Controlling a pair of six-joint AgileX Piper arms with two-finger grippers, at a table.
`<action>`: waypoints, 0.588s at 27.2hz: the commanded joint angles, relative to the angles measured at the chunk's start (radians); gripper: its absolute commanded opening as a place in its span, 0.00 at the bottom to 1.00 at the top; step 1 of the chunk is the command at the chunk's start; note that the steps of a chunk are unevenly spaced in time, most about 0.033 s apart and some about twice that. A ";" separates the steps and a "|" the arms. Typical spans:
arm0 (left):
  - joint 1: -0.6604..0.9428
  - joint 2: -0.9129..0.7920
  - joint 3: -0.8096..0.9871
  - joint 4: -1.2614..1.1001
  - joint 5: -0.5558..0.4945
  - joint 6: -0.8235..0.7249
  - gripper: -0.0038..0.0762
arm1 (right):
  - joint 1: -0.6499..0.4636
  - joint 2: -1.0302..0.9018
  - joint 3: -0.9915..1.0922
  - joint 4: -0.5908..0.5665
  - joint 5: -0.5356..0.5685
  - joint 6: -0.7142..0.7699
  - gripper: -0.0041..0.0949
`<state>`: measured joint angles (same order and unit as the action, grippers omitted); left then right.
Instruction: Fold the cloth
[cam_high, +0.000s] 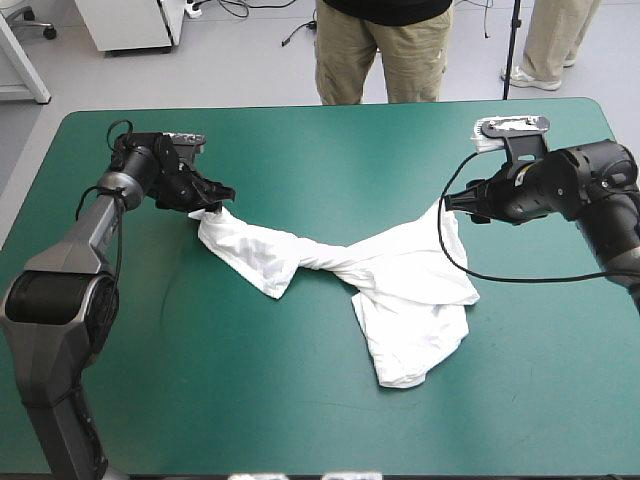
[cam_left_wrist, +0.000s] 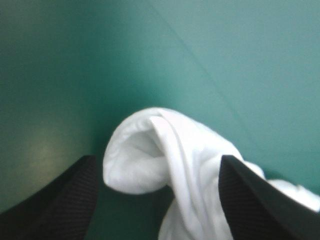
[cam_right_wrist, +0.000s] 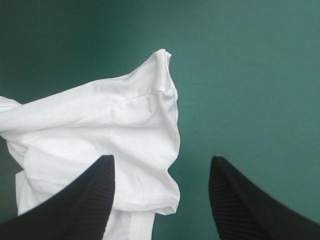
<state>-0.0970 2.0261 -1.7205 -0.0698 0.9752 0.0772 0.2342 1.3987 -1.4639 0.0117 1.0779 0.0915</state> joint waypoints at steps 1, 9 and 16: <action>0.000 -0.001 -0.040 -0.017 -0.030 -0.003 0.66 | -0.002 -0.032 -0.026 -0.003 -0.037 -0.006 0.58; 0.000 0.024 -0.040 -0.031 -0.020 0.005 0.03 | 0.013 -0.034 -0.026 0.097 0.123 -0.065 0.58; 0.000 0.026 -0.040 -0.031 -0.022 0.009 0.04 | 0.252 -0.035 -0.024 0.005 0.170 -0.026 0.58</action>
<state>-0.0980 2.0960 -1.7380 -0.1231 0.9612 0.0862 0.3966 1.3987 -1.4639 0.0585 1.2393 0.0463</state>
